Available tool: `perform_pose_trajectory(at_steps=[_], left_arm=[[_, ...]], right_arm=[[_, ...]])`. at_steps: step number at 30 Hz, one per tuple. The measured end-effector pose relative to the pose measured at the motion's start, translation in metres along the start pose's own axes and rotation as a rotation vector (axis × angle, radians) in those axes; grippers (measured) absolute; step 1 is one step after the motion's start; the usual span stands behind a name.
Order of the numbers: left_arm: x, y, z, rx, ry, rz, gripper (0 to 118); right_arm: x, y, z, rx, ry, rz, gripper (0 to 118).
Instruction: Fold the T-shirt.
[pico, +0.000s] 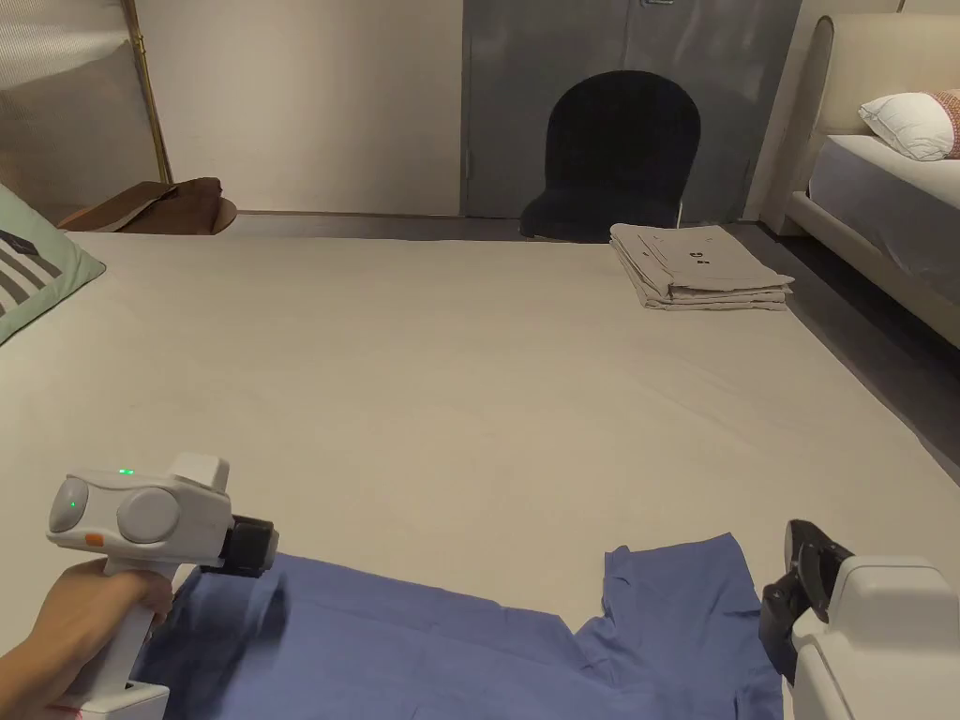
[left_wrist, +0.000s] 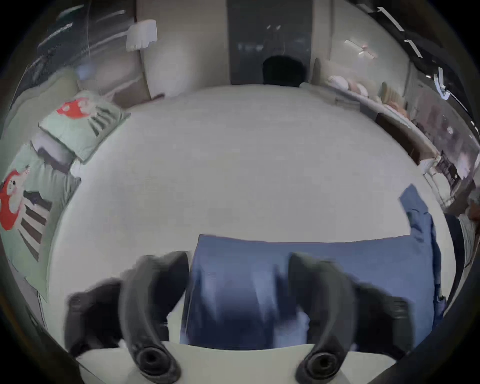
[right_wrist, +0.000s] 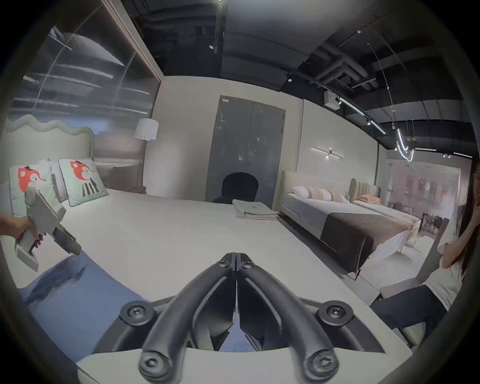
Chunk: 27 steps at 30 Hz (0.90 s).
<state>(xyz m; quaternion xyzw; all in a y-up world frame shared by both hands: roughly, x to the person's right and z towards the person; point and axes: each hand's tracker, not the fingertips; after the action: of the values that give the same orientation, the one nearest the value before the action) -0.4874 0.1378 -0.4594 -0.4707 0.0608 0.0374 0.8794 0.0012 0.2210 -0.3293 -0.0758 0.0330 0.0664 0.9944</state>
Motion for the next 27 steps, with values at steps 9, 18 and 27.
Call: perform_pose_trajectory(at_steps=[9, 18, 27], left_arm=[[0.011, -0.005, -0.032, -0.023, 0.001, 0.022, 45], [0.024, -0.016, -0.019, 0.019, -0.003, -0.047, 2], [0.023, -0.021, 0.04, 0.16, -0.105, -0.003, 2]], right_arm=[[-0.004, -0.029, -0.029, -0.093, 0.005, 0.012, 0], [0.021, -0.041, -0.051, -0.232, -0.047, -0.058, 0], [0.071, -0.074, -0.143, -0.635, -0.088, -0.253, 107]])
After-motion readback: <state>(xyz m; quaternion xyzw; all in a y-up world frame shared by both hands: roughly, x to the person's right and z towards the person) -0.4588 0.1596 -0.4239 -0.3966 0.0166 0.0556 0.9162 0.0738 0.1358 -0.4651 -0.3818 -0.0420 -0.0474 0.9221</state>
